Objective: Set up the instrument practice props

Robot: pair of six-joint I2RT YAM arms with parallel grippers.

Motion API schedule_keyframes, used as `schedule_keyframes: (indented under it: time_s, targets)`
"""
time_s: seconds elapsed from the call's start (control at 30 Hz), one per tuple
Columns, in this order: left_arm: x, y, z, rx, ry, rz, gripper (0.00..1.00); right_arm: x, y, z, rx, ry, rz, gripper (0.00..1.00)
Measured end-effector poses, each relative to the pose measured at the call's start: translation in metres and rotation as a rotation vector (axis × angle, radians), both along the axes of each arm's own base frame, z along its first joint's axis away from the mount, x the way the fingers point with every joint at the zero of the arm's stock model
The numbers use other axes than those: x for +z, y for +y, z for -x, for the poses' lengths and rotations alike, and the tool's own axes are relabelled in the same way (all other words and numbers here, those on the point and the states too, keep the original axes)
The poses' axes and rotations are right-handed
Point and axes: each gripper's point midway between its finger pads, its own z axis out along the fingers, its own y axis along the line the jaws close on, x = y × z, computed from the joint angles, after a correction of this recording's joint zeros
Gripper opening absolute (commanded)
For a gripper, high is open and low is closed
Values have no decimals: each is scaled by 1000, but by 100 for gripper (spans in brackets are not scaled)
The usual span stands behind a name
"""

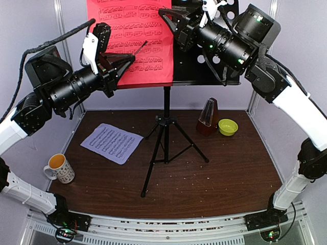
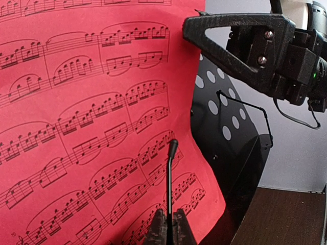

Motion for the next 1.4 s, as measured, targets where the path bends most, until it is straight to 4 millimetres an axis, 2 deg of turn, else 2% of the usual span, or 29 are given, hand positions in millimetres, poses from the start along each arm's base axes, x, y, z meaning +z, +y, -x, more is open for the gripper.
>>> schedule_keyframes:
  time_s: [0.1, 0.2, 0.43, 0.53, 0.7, 0.87, 1.07, 1.4]
  targets:
    - [0, 0, 0, 0, 0, -1, 0, -3, 4, -2, 1, 3, 6, 20]
    - [0, 0, -1, 2, 0, -1, 0, -7, 7, -4, -1, 7, 12, 27]
    - [0, 1, -2, 12, -1, 1, 0, -7, 7, -8, -19, 13, 6, 35]
    - [0, 3, -4, 24, 1, 3, 11, -6, 5, -9, -29, 15, -2, 39]
    - [0, 3, -5, 28, 4, 6, 14, -3, 2, -11, -43, 13, -18, 42]
    - [3, 4, -2, 17, -3, 18, 29, -2, 0, -12, -56, 15, -27, 50]
    - [9, 6, 3, -8, -12, 36, 35, -4, -4, -12, -67, 17, -28, 52]
    - [14, 12, 11, -36, 18, 38, 39, -5, -19, -6, -72, 23, -48, 51]
